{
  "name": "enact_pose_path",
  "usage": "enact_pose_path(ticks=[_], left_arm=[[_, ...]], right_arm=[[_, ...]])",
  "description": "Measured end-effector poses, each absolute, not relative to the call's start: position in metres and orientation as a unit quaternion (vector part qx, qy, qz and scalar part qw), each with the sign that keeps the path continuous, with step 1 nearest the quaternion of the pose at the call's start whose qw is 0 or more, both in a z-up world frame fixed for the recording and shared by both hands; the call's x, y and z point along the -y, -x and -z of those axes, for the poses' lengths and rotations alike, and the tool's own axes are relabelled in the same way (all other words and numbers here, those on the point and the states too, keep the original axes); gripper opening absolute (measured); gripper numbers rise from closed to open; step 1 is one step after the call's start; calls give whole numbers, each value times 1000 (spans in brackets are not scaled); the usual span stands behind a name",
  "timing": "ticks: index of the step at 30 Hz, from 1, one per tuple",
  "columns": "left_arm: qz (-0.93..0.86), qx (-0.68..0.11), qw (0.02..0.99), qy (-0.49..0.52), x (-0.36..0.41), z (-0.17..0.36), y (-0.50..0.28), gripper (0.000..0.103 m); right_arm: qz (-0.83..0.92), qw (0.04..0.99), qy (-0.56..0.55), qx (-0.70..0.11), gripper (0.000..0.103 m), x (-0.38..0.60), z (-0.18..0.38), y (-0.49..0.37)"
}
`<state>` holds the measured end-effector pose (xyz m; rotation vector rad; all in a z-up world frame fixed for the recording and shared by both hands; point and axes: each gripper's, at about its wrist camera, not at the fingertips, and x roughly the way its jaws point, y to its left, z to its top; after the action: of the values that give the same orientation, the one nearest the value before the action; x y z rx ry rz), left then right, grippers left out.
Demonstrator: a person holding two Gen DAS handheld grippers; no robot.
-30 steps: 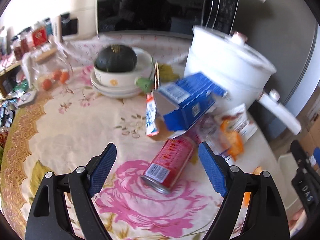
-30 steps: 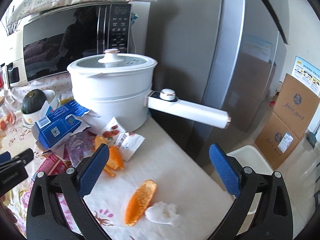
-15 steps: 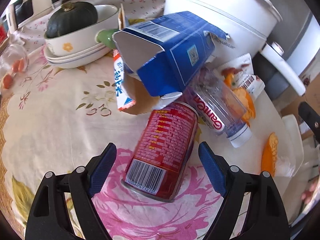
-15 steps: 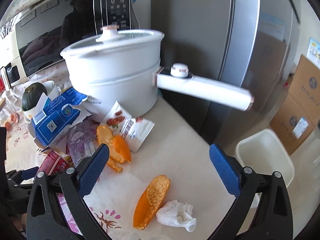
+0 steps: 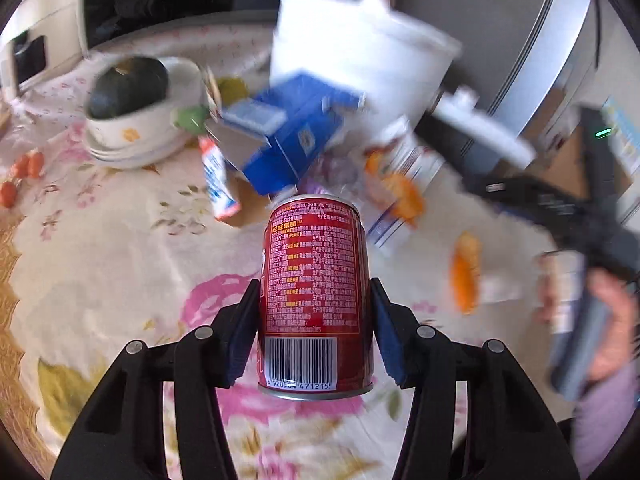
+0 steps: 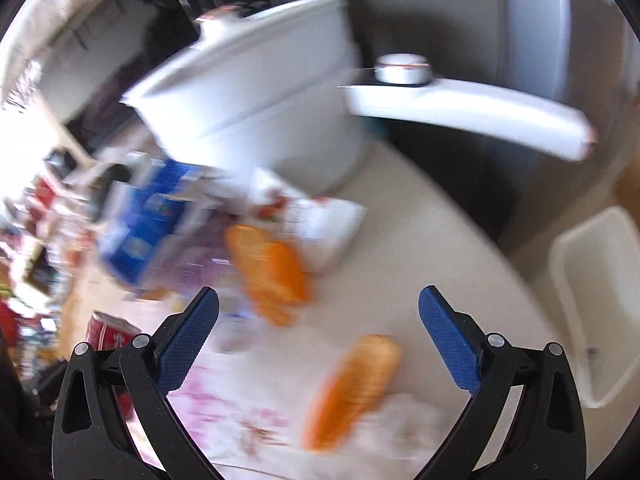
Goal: Collect trash
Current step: 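Grasp the red can lying on the cloth with the left tool and lift, then grasp the blue milk carton with the right tool while the left tool holds the red can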
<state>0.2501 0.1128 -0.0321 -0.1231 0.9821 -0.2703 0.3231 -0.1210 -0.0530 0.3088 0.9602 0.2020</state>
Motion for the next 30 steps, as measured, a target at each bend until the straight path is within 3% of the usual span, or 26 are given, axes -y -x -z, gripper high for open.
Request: enact_pose_path(ticks=[7, 14, 23, 26, 30], left_arm=[[76, -364, 913, 165, -181, -27, -224, 52], [44, -365, 900, 235, -232, -23, -225, 52], [46, -351, 900, 256, -252, -27, -220, 52], [45, -348, 900, 258, -253, -30, -218, 52], [45, -346, 901, 257, -251, -30, -218, 52]], right_arm=[[-213, 837, -254, -436, 96, 60, 54, -339], [-190, 779, -370, -469, 97, 13, 81, -349], [-120, 749, -426, -493, 95, -29, 103, -376], [-114, 764, -412, -483, 64, -34, 97, -383], [-126, 783, -395, -464, 46, -33, 87, -379]])
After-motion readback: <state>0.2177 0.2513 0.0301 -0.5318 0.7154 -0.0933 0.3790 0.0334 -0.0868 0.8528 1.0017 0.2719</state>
